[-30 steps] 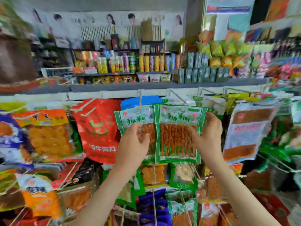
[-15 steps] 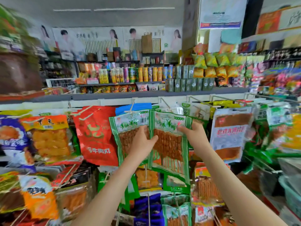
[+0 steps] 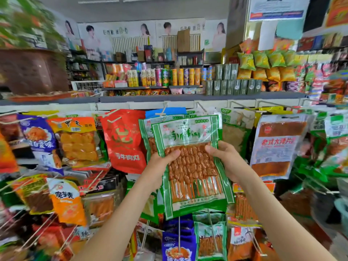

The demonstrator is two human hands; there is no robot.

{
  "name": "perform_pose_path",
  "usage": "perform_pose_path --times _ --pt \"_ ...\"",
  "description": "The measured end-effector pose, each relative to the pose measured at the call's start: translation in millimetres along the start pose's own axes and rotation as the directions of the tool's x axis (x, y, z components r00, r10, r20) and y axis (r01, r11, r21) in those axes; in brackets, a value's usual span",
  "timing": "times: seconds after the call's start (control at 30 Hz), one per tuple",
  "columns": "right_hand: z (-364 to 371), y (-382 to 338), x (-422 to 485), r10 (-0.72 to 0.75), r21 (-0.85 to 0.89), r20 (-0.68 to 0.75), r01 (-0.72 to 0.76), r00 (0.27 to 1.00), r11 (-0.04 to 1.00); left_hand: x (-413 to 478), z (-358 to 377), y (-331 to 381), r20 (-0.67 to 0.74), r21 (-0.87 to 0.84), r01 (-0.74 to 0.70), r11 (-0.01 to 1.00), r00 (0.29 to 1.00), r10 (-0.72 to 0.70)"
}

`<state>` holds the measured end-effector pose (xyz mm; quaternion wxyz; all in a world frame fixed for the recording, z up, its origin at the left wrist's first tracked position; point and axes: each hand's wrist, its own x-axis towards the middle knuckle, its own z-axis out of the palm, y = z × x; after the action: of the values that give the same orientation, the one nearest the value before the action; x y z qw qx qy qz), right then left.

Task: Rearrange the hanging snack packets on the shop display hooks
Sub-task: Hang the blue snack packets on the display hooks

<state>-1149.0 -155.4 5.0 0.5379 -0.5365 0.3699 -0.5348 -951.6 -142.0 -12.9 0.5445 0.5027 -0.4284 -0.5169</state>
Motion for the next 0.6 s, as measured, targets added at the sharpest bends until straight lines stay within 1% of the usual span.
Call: perform_pose_path --times 0.07,0.1,0.13,0.2,0.23,0.27,0.3,0.37,0.43,0.47,0.53,0.6 --pt "5.0 13.2 4.6 0.091 -0.017 0.007 -0.091 0.996 0.996 -0.3 -11.9 -0.7 -0.013 0.097 -0.019 0.995 1.0 0.021" --pt "7.8 16.3 4.4 0.106 -0.022 -0.005 -0.106 0.994 0.994 -1.0 -16.8 0.9 -0.024 0.158 -0.046 0.986 0.998 0.05" --pt "9.3 19.0 5.3 0.122 -0.006 -0.007 -0.122 0.993 0.993 1.1 -22.0 1.0 -0.053 0.219 -0.095 0.971 0.993 0.109" --pt "6.5 26.5 7.3 0.113 0.041 -0.06 -0.111 0.992 0.993 9.8 -33.6 -0.9 -0.177 0.338 -0.17 0.926 0.955 0.24" --pt "9.0 22.4 4.1 0.117 0.046 -0.067 -0.114 0.991 0.992 15.8 -40.3 -3.6 -0.264 0.373 -0.17 0.912 0.923 0.28" --pt "6.2 23.3 6.9 0.111 0.092 -0.085 -0.103 0.99 0.99 21.1 -46.7 -6.6 -0.322 0.384 -0.162 0.909 0.899 0.296" --pt "7.2 18.0 5.0 0.102 0.124 -0.115 -0.088 0.988 0.988 24.1 -50.1 -7.1 -0.333 0.399 -0.154 0.904 0.894 0.299" --pt "1.8 19.3 10.2 0.088 0.149 -0.166 -0.063 0.982 0.987 32.8 -53.6 -7.6 -0.28 0.412 -0.146 0.899 0.919 0.277" --pt "0.7 15.0 10.3 0.082 0.165 -0.177 -0.053 0.981 0.985 40.7 -54.9 -3.6 -0.213 0.426 -0.14 0.894 0.945 0.249" --pt "-0.1 16.1 13.0 0.09 0.202 -0.144 -0.059 0.985 0.978 43.7 -55.4 -0.7 -0.192 0.44 -0.121 0.89 0.955 0.225" --pt "-4.2 22.3 15.5 0.119 0.201 -0.153 -0.087 0.981 0.976 49.4 -56.1 1.9 -0.168 0.48 -0.068 0.874 0.971 0.167" --pt "-7.8 26.4 14.8 0.124 0.225 -0.071 -0.106 0.99 0.969 51.4 -54.4 -0.1 -0.122 0.486 -0.049 0.873 0.985 0.124"
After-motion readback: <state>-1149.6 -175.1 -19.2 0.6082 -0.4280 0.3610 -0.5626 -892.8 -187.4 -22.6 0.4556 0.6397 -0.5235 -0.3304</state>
